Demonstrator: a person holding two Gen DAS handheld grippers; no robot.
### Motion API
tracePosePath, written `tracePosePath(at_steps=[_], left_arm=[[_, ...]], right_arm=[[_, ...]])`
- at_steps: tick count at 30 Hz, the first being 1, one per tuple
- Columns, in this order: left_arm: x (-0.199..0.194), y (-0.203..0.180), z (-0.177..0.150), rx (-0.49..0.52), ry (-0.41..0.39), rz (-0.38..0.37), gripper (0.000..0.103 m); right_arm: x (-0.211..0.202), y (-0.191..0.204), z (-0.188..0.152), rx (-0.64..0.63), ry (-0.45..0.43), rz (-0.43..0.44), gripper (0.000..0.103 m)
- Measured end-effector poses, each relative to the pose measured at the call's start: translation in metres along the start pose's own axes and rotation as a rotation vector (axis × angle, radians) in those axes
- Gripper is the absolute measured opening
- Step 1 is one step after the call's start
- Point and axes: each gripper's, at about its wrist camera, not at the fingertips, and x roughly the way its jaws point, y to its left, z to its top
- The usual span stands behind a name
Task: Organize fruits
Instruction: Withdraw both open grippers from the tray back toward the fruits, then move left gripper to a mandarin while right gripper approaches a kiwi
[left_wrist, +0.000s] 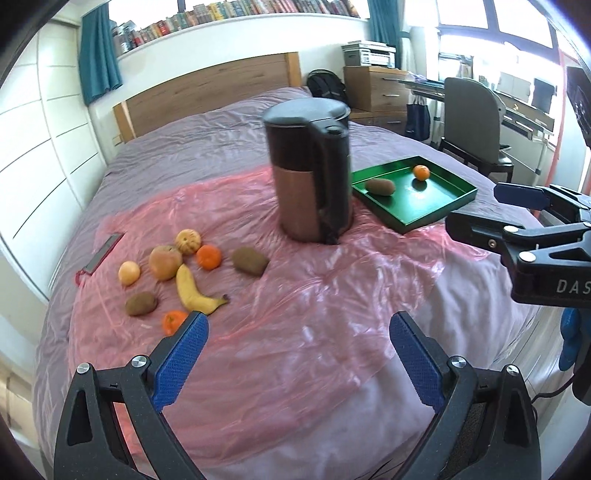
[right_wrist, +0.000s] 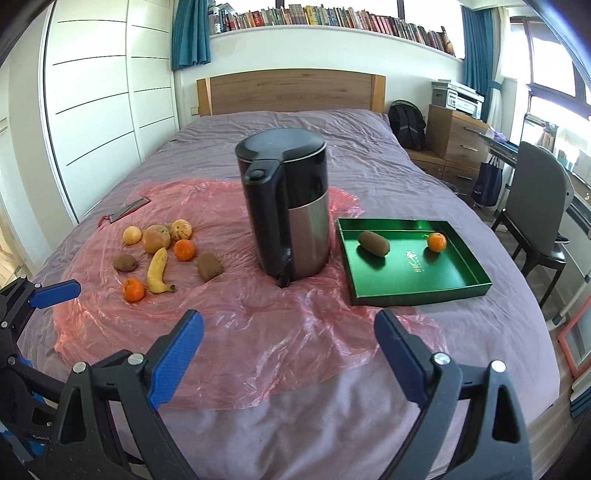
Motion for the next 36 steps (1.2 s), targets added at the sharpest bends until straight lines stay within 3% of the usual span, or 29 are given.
tracePosePath(at_steps=[12, 23, 30, 36], left_arm=[[0.001, 0.077, -0.045, -0.141, 0.021, 0.064, 0.097], [0.031, 0.161, -0.082, -0.287, 0.085, 0.125, 0.096], [0.057, 0.185, -0.088, -0.327, 0.117, 0.117, 0.096], [0.09, 0.192, -0.077, -0.302, 0.147, 0.092, 0.092]], right_arm=[[0.02, 0.066, -0.002, -0.1, 0.027, 0.073, 0.103], [0.073, 0.106, 0.006, -0.179, 0.079, 0.142, 0.103], [0.119, 0.125, 0.011, -0.211, 0.117, 0.195, 0.103], [0.158, 0.132, 0.019, -0.225, 0.151, 0.224, 0.103]])
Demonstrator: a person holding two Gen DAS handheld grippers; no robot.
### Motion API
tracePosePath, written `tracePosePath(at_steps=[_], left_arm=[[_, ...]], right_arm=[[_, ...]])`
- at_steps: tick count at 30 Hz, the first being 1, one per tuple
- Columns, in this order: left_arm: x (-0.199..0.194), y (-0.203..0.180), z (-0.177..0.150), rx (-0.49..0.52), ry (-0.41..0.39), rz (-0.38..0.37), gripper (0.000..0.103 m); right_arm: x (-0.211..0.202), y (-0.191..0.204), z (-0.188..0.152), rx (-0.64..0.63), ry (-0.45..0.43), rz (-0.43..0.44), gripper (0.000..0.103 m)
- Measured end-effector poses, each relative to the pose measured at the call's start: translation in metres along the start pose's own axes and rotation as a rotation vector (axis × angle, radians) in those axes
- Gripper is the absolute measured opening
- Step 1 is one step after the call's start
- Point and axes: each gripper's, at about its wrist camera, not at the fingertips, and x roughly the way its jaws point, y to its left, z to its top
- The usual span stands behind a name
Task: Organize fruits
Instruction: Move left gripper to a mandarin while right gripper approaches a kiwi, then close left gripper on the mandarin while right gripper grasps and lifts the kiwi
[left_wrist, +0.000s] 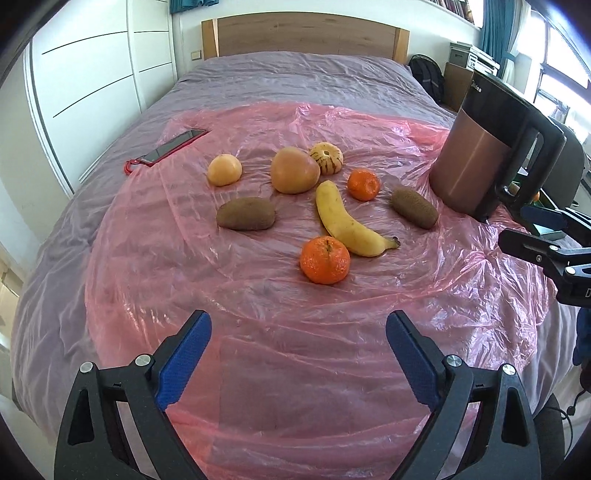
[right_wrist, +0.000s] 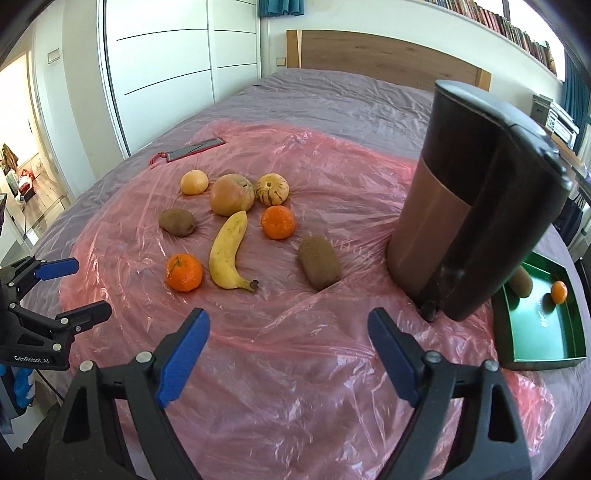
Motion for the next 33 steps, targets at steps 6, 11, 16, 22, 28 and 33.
tracePosePath(at_steps=[6, 11, 16, 22, 28, 33], left_arm=[[0.037, -0.006, 0.021, 0.031, 0.045, -0.035, 0.085], [0.073, -0.007, 0.028, 0.024, 0.097, -0.031, 0.077], [0.092, -0.006, 0.031, 0.005, 0.117, -0.03, 0.073], [0.104, -0.011, 0.032, 0.011, 0.131, -0.038, 0.07], [0.109, -0.01, 0.034, 0.007, 0.131, -0.043, 0.066], [0.114, -0.009, 0.035, 0.015, 0.136, -0.047, 0.06]], right_arm=[[0.04, -0.007, 0.015, -0.008, 0.035, 0.011, 0.103], [0.07, -0.015, 0.024, -0.001, 0.059, 0.021, 0.103], [0.092, -0.023, 0.033, 0.005, 0.07, 0.02, 0.103], [0.117, -0.031, 0.039, -0.01, 0.101, 0.026, 0.103], [0.137, -0.036, 0.039, -0.031, 0.132, 0.028, 0.097], [0.151, -0.034, 0.038, -0.058, 0.164, 0.041, 0.073]])
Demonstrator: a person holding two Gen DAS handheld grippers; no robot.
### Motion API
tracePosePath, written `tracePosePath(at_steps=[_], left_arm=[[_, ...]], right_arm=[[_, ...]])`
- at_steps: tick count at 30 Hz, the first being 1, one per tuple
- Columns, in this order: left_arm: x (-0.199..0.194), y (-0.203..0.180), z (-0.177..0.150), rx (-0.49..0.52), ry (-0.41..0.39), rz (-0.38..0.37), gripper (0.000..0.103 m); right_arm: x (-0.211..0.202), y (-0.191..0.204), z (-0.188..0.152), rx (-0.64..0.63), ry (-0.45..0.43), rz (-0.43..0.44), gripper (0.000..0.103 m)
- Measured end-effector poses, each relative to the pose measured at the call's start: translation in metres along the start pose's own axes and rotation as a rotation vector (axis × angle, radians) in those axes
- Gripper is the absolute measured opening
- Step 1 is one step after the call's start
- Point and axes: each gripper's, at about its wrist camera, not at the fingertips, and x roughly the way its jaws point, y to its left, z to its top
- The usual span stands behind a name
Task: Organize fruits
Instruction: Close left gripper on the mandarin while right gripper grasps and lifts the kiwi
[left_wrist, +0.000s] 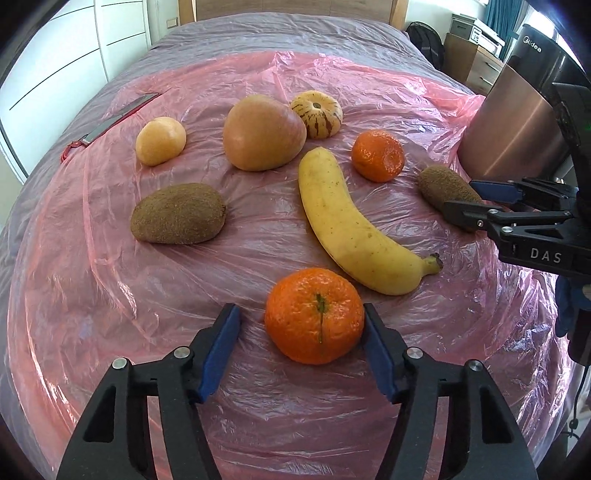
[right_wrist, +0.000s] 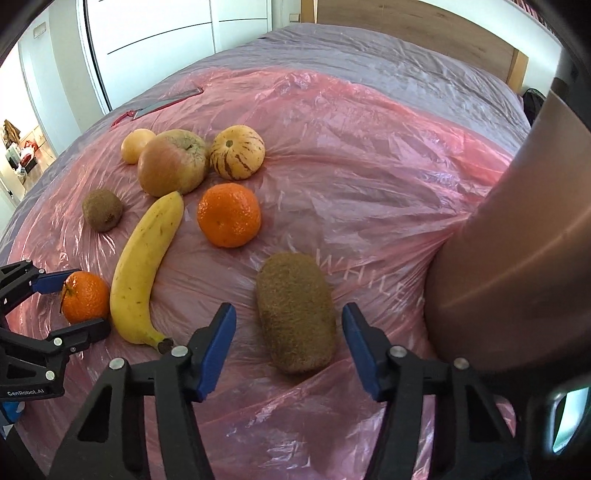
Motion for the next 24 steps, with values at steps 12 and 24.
tracePosePath(at_steps=[12, 24], left_arm=[[0.005, -0.007, -0.002, 0.044, 0.001, 0.001, 0.049], [-0.003, -0.003, -0.001, 0.011, -0.016, -0.009, 0.041]], right_arm=[[0.014, -0.004, -0.005, -0.005, 0.039, 0.008, 0.035], [0.007, -0.004, -0.002, 0.013, 0.029, 0.019, 0.034]])
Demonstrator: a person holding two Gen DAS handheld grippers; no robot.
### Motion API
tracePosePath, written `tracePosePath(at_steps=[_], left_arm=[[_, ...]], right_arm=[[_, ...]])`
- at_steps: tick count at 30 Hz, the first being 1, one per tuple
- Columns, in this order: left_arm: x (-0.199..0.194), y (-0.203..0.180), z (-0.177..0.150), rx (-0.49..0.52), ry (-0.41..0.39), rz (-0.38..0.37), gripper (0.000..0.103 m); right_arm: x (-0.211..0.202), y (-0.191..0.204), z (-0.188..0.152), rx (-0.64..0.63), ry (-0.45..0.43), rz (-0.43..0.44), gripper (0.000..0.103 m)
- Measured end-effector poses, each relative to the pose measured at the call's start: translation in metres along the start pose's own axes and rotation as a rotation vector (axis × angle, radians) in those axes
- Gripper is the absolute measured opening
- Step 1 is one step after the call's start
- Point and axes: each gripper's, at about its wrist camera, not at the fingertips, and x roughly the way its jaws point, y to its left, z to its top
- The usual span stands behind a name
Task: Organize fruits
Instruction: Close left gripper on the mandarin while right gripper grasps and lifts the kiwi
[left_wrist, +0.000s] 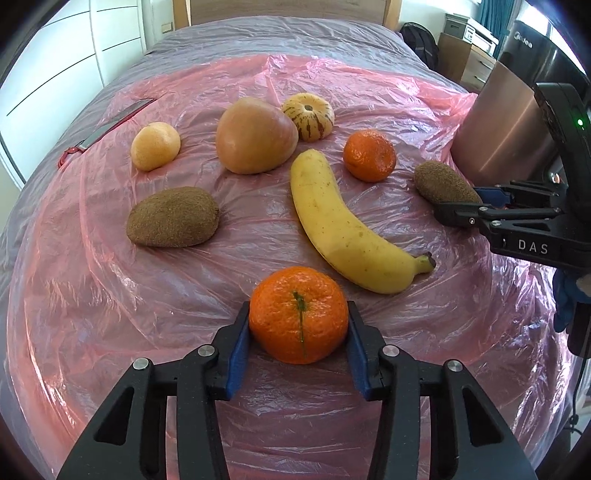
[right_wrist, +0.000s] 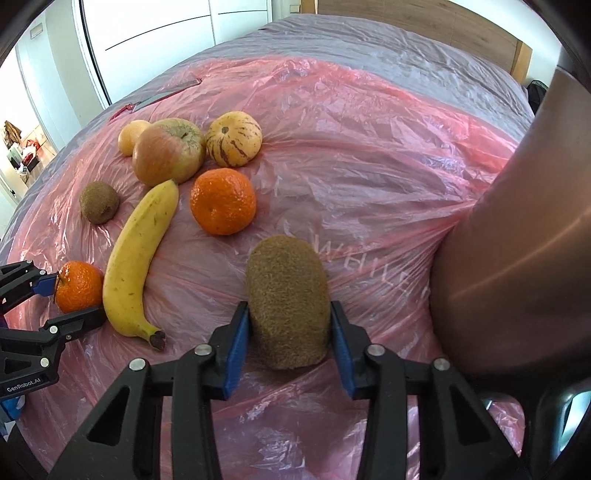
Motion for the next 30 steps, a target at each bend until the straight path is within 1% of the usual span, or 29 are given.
tracePosePath(at_steps=[7, 15, 19, 30], left_arm=[[-0.017, 0.007, 0.0, -0.039, -0.025, 0.0, 0.041], [-0.046, 0.007, -0.002, -0.062, -0.07, -0.014, 0.041], [-0.063, 0.007, -0.006, -0.07, -0.091, -0.02, 0.041], [-0.117, 0.001, -0.024, -0.069, -0.158, -0.022, 0.041]], right_arm=[[-0.021, 0.006, 0.003, -0.006, -0.036, -0.019, 0.034], [-0.057, 0.017, 0.004, -0.004, -0.08, -0.01, 0.034], [-0.078, 0.029, 0.0, -0.007, -0.105, 0.0, 0.034], [-0.134, 0.056, -0.026, -0.007, -0.156, 0.013, 0.034]])
